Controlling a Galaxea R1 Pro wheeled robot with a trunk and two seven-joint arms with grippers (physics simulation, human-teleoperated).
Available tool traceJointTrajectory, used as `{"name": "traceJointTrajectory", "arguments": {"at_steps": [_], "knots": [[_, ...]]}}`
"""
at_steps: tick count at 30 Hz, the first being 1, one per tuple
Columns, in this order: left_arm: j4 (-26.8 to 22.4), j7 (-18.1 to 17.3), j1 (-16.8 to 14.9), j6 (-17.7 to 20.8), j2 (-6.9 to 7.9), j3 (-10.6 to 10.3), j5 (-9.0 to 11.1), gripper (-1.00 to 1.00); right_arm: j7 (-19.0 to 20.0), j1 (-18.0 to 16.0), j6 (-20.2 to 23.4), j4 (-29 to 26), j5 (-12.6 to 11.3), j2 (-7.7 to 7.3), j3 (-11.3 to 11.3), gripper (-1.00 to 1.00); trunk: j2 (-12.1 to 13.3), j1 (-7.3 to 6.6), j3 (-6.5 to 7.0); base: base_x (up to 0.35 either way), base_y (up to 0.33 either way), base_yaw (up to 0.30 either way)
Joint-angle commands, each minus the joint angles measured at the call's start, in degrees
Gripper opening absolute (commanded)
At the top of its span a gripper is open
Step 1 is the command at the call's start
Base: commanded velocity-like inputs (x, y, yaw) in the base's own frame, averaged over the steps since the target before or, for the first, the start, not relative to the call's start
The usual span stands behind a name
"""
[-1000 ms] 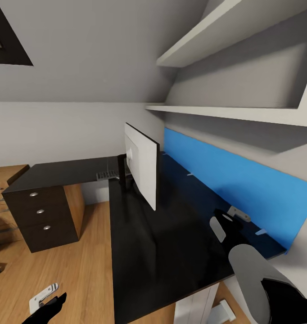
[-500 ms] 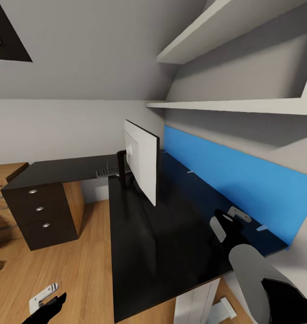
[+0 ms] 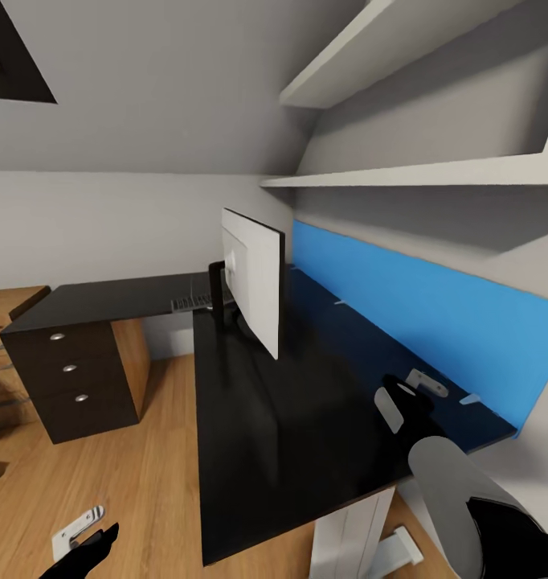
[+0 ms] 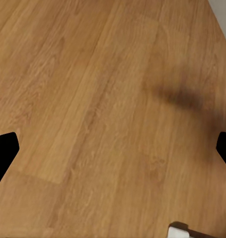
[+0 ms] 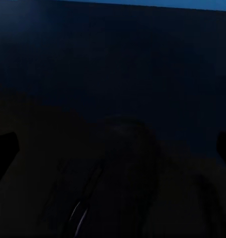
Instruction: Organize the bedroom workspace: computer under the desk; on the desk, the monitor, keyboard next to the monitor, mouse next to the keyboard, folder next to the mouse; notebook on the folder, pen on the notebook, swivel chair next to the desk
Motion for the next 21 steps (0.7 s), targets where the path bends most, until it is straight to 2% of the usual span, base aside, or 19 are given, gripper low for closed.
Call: {"name": "traceJointTrajectory", "arguments": {"at_steps": [1, 8, 14, 21], "knots": [[-0.1, 0.3, 0.0, 0.3, 0.02, 0.0, 0.6, 1.00, -0.2, 0.0, 0.4, -0.1, 0.0, 0.04, -0.2, 1.00, -0.4, 0.22, -0.25, 0.000, 0.000, 0.000], [0.0, 0.3, 0.0, 0.4, 0.09, 0.0, 0.7, 1.00, -0.2, 0.0, 0.4, -0.1, 0.0, 0.04, -0.1, 1.00, -0.8, 0.44, -0.43, 0.000, 0.000, 0.000], [2.5, -0.1, 0.0, 0.3, 0.33, 0.0, 0.5, 1.00, -0.1, 0.0, 0.5, -0.1, 0.0, 0.04, -0.1, 1.00, -0.8, 0.44, -0.43, 0.001, 0.001, 0.000], [3.2, -0.1, 0.0, 0.3, 0.39, 0.0, 0.3, 1.00, -0.1, 0.0, 0.4, -0.1, 0.0, 0.04, -0.1, 1.00, -0.8, 0.44, -0.43, 0.088, 0.092, 0.000]]}}
